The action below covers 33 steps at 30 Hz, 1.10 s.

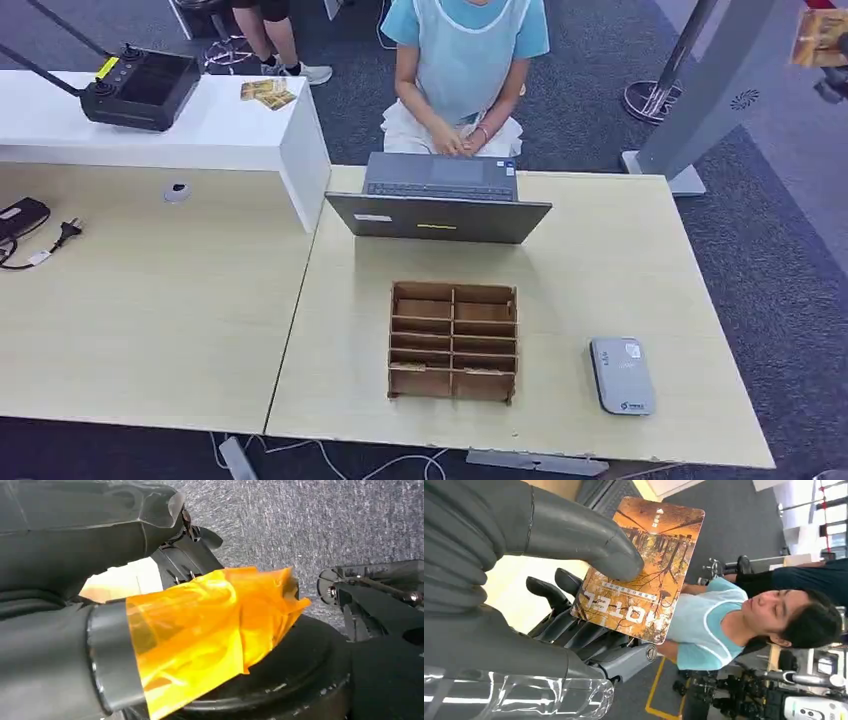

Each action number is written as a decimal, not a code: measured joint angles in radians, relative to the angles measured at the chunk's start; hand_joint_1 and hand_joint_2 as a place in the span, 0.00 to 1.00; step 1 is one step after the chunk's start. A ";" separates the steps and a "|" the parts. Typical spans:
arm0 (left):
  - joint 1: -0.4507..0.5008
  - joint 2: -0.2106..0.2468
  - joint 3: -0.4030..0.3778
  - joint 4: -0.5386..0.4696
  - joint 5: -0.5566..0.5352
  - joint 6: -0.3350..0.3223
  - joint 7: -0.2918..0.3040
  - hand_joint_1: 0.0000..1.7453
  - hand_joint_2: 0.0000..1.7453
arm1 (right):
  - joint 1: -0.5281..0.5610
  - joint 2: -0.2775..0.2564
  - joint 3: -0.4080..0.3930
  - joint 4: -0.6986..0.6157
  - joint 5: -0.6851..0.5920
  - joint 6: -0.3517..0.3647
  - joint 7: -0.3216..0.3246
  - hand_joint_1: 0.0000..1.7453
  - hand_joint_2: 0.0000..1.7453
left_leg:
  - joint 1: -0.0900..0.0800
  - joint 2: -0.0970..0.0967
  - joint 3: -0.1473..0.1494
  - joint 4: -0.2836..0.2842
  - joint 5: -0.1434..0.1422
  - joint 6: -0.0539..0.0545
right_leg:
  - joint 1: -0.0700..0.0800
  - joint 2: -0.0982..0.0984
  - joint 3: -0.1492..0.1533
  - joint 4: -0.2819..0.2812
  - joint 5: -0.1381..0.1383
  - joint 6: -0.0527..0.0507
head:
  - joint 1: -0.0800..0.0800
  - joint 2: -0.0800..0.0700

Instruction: Pass the card to the sensor for recognition and then transmit it.

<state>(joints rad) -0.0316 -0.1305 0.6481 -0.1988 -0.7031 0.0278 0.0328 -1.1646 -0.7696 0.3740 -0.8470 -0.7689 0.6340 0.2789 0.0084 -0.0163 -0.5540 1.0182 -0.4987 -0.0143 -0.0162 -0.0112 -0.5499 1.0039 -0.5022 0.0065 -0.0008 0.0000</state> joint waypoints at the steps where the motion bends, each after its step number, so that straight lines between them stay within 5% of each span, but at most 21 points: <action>1: 0.000 0.000 0.002 0.000 -0.001 0.000 -0.001 0.00 0.00 | 0.001 -0.043 0.035 -0.020 -0.046 -0.012 0.003 1.00 1.00 | 0.000 -0.001 0.000 0.000 0.000 0.000 | 0.000 -0.001 0.000 0.000 0.000 0.000 | 0.000 0.000; 8: 0.007 -0.001 0.021 0.000 -0.010 0.003 -0.011 0.00 0.00 | 0.110 -0.283 0.139 -0.165 -0.218 -0.054 -0.061 1.00 1.00 | 0.000 0.001 0.000 0.000 -0.001 0.002 | 0.000 0.000 0.000 0.000 -0.001 0.001 | 0.000 0.000; 13: 0.006 -0.001 0.027 0.000 -0.013 0.003 -0.011 0.00 0.00 | 0.230 -0.377 0.146 -0.259 -0.234 -0.084 -0.104 1.00 1.00 | 0.000 0.003 0.000 0.000 -0.002 0.002 | 0.000 0.003 0.000 0.000 -0.001 0.001 | 0.000 0.000; 33: 0.005 -0.002 0.050 0.000 -0.032 0.008 -0.012 0.00 0.00 | 0.557 -0.490 0.006 -0.451 -0.193 -0.097 -0.114 1.00 1.00 | 0.000 0.003 0.001 0.000 -0.001 0.002 | 0.000 0.003 0.001 0.000 -0.001 0.001 | 0.000 0.000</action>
<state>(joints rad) -0.0261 -0.1320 0.6985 -0.1988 -0.7351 0.0362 0.0206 -0.6080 -1.2597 0.3795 -1.2978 -0.9621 0.5371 0.1648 0.0084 -0.0129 -0.5532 1.0180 -0.5002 -0.0119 -0.0159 -0.0085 -0.5491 1.0041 -0.5028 0.0070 -0.0008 0.0000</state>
